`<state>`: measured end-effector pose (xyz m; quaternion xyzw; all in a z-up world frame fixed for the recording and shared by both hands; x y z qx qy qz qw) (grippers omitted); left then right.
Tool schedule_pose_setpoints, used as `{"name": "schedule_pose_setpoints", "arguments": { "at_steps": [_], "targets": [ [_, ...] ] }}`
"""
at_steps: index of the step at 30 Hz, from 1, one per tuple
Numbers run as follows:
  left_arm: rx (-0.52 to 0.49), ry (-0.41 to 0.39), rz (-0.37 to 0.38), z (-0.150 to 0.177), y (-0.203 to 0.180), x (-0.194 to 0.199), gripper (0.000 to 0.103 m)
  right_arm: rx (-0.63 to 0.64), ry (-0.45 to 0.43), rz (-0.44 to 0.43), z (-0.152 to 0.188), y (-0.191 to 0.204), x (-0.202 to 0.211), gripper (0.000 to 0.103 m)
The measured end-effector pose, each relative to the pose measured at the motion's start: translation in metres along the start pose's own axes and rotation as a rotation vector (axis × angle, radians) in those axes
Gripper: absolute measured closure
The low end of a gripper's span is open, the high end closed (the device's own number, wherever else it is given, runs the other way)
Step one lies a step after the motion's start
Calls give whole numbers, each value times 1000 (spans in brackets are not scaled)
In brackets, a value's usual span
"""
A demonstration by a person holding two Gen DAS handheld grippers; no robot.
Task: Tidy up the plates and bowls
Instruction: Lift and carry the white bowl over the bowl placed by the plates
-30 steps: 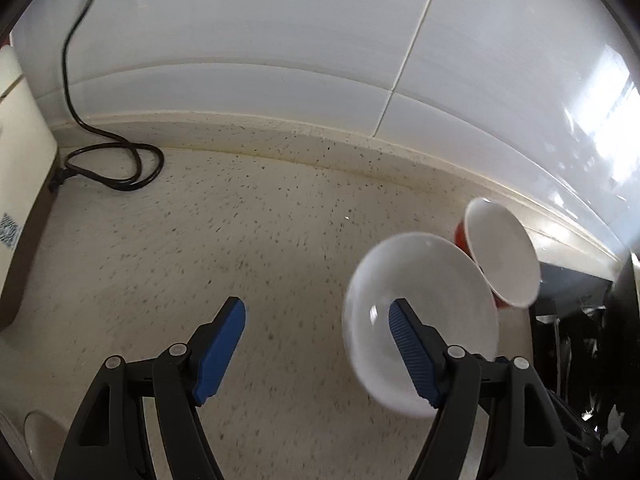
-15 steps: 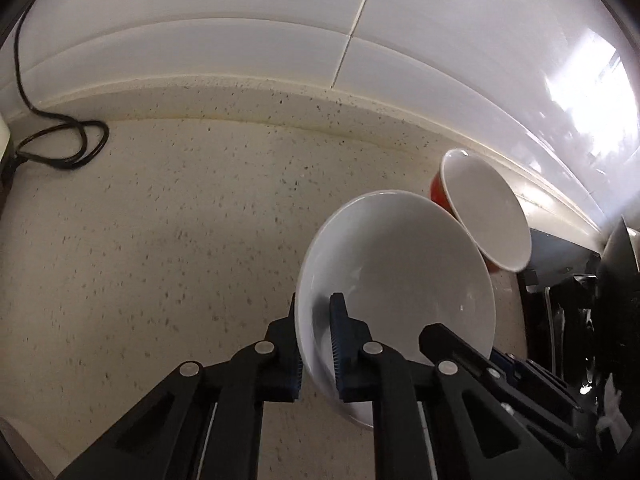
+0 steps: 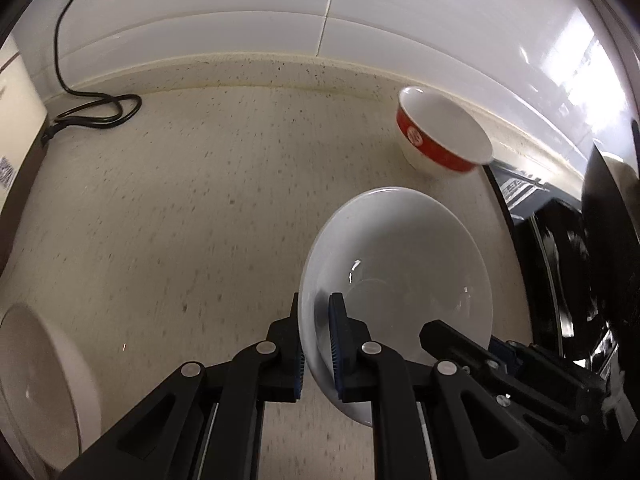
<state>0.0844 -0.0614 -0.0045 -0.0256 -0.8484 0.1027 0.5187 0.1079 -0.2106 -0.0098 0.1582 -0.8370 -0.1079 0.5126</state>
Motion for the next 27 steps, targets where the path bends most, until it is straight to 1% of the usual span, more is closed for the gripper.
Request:
{"name": "schedule_pose_setpoints", "arguments": {
  "at_steps": [6, 13, 20, 27],
  "targets": [
    [-14, -50, -15, 11, -2, 23, 92, 35, -17, -10, 21, 9, 20, 81],
    [19, -90, -24, 25, 7, 42, 92, 76, -45, -32, 41, 16, 50, 81],
    [58, -102, -29, 41, 14, 54, 92, 110, -43, -40, 55, 28, 61, 81],
    [51, -96, -42, 48, 12, 55, 91, 100, -34, -45, 64, 26, 65, 81]
  ]
}}
Point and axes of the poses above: each gripper's, at about its wrist camera, not at the fingertips, and x roughly against the way its jaws point, y to its left, z to its underside, the point moved 4 cm from there along -x, roughly the way its jaws point, and after that the axes turned 5 degrees about x, right-handed, at the moved point
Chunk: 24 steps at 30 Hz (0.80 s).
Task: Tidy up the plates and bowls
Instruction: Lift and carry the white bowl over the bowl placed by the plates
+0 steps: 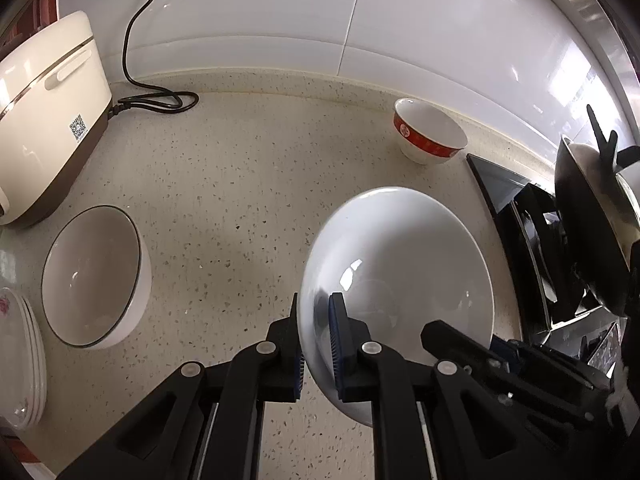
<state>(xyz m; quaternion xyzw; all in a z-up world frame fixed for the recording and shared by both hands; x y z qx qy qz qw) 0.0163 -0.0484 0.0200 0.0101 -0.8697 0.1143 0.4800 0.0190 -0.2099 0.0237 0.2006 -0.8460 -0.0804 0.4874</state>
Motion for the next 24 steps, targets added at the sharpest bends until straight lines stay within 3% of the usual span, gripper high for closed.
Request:
{"name": "schedule_pose_setpoints", "arguments": {
  "at_steps": [12, 24],
  "targets": [
    [29, -80, -43, -9, 29, 26, 91, 60, -41, -36, -12, 31, 3, 81],
    [148, -138, -66, -13, 97, 58, 89, 171, -60, -95, -28, 99, -9, 81]
  ]
}}
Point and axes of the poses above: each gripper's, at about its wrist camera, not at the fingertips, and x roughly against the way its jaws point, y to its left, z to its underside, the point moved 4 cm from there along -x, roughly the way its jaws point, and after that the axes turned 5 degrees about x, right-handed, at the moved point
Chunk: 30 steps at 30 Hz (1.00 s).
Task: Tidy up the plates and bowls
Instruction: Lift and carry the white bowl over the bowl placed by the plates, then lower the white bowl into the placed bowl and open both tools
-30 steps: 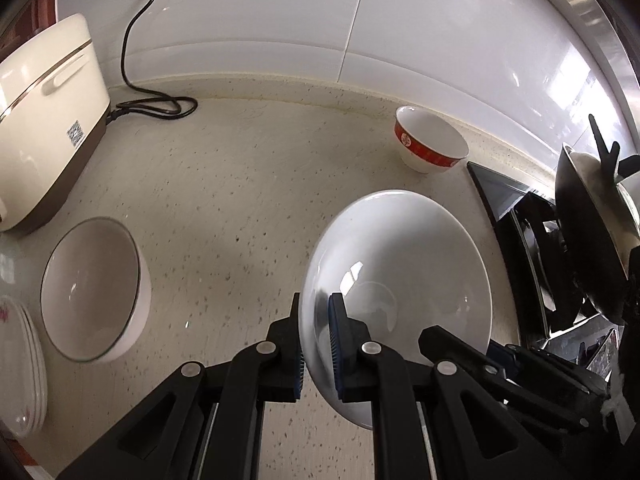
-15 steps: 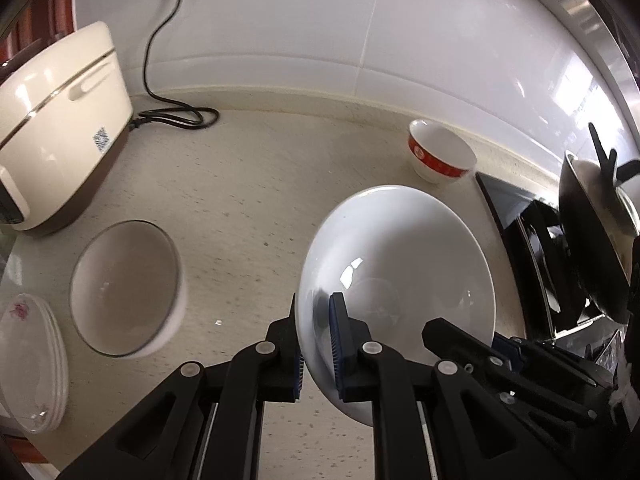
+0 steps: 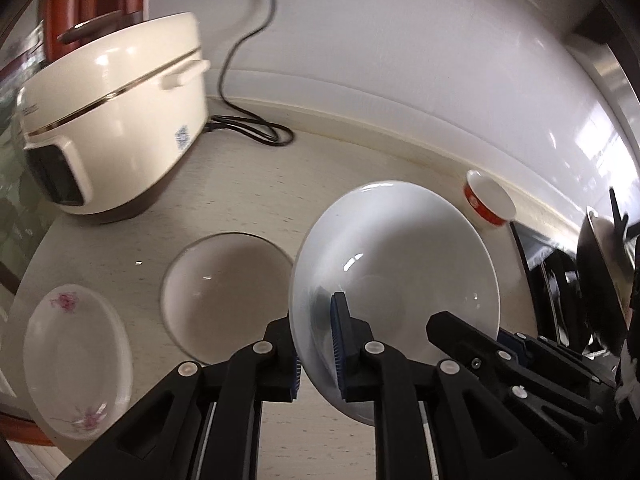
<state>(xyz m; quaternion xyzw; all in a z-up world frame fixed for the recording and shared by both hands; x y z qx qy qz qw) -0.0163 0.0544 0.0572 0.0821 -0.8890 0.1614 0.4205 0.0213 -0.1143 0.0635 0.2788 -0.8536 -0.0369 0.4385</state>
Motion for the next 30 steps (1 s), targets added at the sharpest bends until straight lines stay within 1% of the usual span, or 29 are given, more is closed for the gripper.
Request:
{"name": "schedule_pose_setpoints", "arguments": {
  "at_steps": [8, 13, 18, 23, 30],
  "targets": [
    [76, -30, -39, -11, 51, 16, 89, 80, 3, -49, -18, 45, -16, 81],
    [132, -35, -67, -15, 86, 20, 89, 125, 26, -79, -21, 73, -32, 81],
    [163, -32, -84, -16, 112, 23, 89, 171, 45, -98, -23, 98, -48, 81],
    [169, -11, -86, -17, 125, 16, 89, 180, 66, -103, -23, 111, -61, 81],
    [121, 33, -54, -20, 114, -2, 88, 173, 84, -51, -22, 106, -65, 81]
  ]
}}
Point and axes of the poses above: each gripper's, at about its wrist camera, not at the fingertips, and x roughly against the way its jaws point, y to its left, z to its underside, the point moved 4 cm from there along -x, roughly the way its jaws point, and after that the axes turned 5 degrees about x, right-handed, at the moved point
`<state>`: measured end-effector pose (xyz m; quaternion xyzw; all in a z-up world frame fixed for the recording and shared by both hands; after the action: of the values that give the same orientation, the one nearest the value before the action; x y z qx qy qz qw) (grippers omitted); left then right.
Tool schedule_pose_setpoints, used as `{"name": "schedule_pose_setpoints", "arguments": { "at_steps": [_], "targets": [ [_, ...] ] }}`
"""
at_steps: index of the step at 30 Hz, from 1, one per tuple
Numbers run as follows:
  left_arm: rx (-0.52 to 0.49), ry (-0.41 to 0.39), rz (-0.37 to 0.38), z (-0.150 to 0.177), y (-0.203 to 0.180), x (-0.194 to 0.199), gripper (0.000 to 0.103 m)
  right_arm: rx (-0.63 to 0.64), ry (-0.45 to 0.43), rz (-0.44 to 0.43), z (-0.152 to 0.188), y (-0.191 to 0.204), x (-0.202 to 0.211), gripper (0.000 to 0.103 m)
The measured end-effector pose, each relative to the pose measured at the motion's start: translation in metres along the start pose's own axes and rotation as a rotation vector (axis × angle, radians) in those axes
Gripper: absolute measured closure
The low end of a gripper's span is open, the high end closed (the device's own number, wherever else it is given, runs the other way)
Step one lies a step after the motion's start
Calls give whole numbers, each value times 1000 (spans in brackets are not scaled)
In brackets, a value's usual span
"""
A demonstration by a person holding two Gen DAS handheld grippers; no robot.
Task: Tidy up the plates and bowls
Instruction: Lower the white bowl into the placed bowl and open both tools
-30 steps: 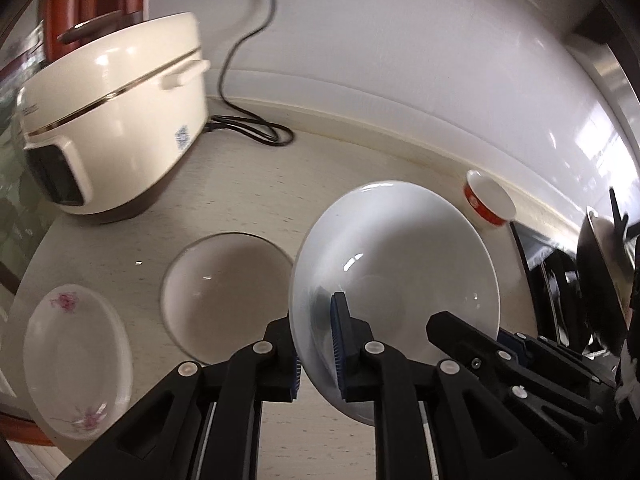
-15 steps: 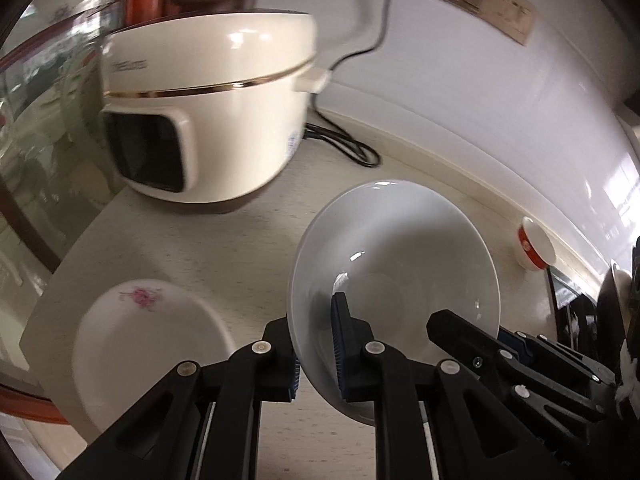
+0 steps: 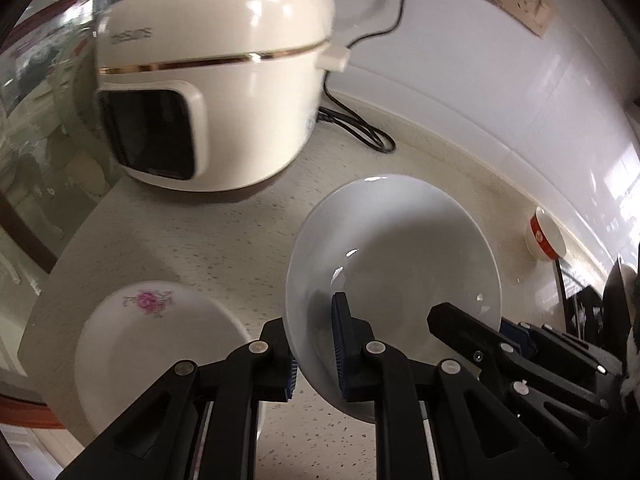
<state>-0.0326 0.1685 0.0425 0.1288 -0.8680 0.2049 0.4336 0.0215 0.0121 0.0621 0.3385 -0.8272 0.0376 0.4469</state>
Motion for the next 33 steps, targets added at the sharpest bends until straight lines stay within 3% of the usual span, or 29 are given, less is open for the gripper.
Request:
{"name": "schedule_pose_setpoints", "arguments": {
  "at_steps": [9, 22, 30, 33],
  "targets": [
    [-72, 55, -10, 0, -15, -24, 88, -32, 66, 87, 5, -19, -11, 81],
    [-113, 126, -25, 1, -17, -50, 86, -48, 109, 127, 11, -29, -23, 81],
    [-127, 102, -39, -2, -20, -46, 85, -64, 99, 123, 11, -35, -22, 76],
    [-123, 64, -49, -7, -19, -35, 85, -77, 96, 111, 12, -35, -20, 65]
  ]
}}
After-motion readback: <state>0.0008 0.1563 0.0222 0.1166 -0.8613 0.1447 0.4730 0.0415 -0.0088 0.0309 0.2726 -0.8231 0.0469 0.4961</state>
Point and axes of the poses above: each gripper's, at about its wrist camera, not at the fingertips, and x roughly against the way its jaws point, y to its left, z to its underside, the point moved 4 cm from there along -x, roughly the way its jaws point, and after that the axes turned 5 degrees about x, right-handed, at the moved point
